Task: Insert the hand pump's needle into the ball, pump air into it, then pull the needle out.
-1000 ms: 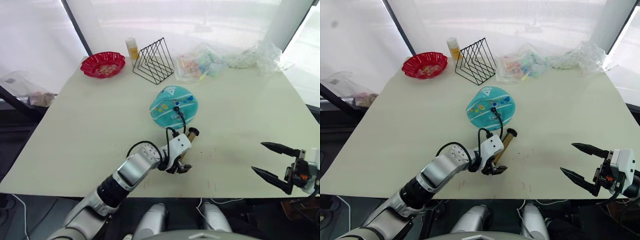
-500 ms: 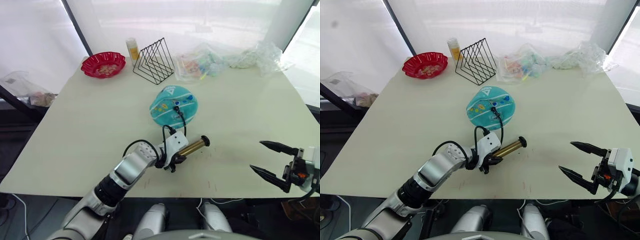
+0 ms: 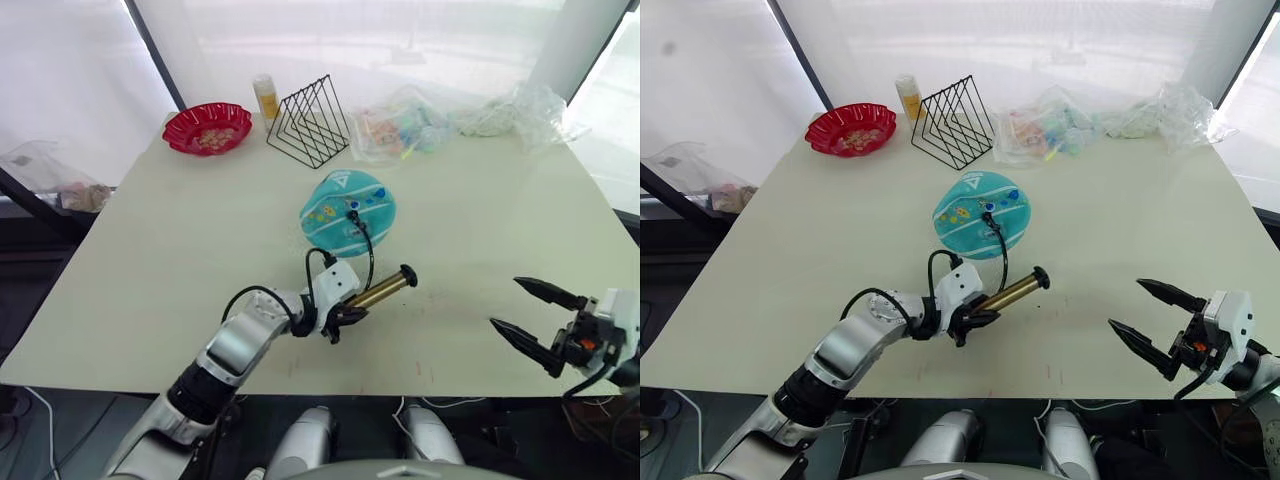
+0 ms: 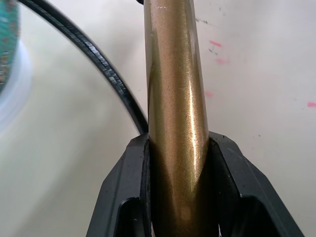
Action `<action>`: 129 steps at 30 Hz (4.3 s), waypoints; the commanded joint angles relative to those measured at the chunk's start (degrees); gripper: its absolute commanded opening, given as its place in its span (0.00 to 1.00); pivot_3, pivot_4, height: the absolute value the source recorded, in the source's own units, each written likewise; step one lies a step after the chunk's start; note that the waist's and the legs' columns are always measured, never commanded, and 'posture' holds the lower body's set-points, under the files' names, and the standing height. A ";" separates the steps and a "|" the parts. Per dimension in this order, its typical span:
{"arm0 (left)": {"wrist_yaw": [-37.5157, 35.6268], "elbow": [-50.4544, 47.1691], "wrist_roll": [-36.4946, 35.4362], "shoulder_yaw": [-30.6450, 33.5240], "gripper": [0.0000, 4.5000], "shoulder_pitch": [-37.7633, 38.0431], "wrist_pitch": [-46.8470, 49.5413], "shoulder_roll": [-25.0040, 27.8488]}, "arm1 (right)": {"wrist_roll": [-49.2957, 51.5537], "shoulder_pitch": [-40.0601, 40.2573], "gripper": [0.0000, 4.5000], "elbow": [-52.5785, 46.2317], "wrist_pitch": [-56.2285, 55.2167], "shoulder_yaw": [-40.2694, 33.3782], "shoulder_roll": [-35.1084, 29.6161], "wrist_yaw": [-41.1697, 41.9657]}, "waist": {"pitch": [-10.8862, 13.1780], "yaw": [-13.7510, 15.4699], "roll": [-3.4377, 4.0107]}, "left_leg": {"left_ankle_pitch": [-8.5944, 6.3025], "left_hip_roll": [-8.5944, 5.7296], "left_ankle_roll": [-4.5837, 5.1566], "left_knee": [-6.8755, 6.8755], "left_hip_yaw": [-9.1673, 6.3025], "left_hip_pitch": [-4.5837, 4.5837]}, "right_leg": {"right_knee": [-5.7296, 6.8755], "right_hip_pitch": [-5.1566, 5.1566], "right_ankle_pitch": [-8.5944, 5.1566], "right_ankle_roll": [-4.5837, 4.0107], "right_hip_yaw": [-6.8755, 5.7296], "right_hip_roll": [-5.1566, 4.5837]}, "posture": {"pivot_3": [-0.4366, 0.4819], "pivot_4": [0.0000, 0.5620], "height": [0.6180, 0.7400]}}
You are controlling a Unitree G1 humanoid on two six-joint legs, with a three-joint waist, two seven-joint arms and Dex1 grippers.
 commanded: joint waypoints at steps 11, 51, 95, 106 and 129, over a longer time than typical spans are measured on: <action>-4.60 0.02 -5.01 8.07 0.23 3.26 -14.30 -3.91 | 14.05 -2.43 1.00 -11.48 15.57 1.04 6.70 -20.41 | 0.00 -0.06 0.01 | -0.01 0.00 0.01 0.00 -0.03 -0.01 | 0.00 -0.01 0.00 -0.01 0.00 -0.02 | 0.48 0.27 1.00; -8.85 -0.84 -7.28 8.16 0.23 7.89 -22.06 -7.71 | 41.44 -19.71 1.00 -8.31 29.10 14.50 25.35 -52.65 | 0.04 -1.59 0.08 | -0.09 -0.02 0.16 -0.03 -0.18 -0.07 | 0.03 -0.13 0.01 -0.02 -0.04 0.09 | 0.48 0.27 1.00; -8.20 -0.15 -8.70 9.23 0.54 7.65 -18.05 -7.77 | 37.88 -20.14 0.47 -9.76 27.66 15.06 24.59 -51.15 | 0.05 -1.62 0.10 | -0.12 -0.02 0.21 -0.05 -0.18 -0.10 | 0.04 -0.19 0.01 -0.02 -0.02 0.11 | 0.48 0.27 1.00; -19.95 -0.05 -16.00 13.50 1.00 5.50 -14.82 1.40 | 26.81 -22.42 0.47 -13.10 27.20 16.45 16.52 -43.75 | 0.09 -1.74 0.14 | -0.11 -0.02 0.19 -0.06 -0.17 -0.12 | 0.03 -0.21 0.01 -0.02 -0.03 0.13 | 0.48 0.27 1.00; -31.57 28.22 -4.43 2.41 1.00 -9.28 -26.88 -5.87 | 7.21 -27.43 0.47 -19.98 21.10 25.65 8.63 -27.92 | 0.17 -1.62 0.08 | 0.00 -0.03 0.01 -0.03 -0.22 -0.30 | -0.01 -0.33 0.01 -0.02 -0.09 0.15 | 0.48 0.27 1.00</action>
